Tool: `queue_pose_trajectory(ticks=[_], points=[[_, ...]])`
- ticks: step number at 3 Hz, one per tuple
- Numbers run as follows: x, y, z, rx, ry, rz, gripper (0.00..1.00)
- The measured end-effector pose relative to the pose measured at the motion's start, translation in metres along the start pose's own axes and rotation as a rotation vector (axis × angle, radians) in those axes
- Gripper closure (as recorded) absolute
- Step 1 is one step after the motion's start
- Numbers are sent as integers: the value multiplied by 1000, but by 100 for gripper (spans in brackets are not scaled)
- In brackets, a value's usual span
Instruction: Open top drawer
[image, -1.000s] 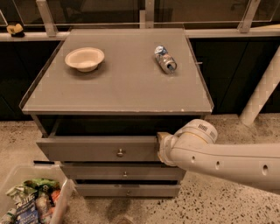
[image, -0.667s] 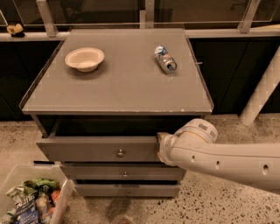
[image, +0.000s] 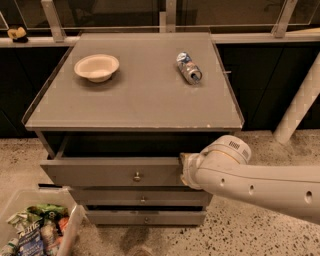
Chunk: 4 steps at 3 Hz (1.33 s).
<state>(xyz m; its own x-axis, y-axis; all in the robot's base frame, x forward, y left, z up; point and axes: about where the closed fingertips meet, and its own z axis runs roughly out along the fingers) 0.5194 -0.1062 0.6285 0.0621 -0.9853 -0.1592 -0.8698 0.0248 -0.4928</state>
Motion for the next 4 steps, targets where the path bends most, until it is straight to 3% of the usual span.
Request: queue_pose_trajectory(ticks=[4], points=[[2, 11, -10, 21, 0, -30, 100]])
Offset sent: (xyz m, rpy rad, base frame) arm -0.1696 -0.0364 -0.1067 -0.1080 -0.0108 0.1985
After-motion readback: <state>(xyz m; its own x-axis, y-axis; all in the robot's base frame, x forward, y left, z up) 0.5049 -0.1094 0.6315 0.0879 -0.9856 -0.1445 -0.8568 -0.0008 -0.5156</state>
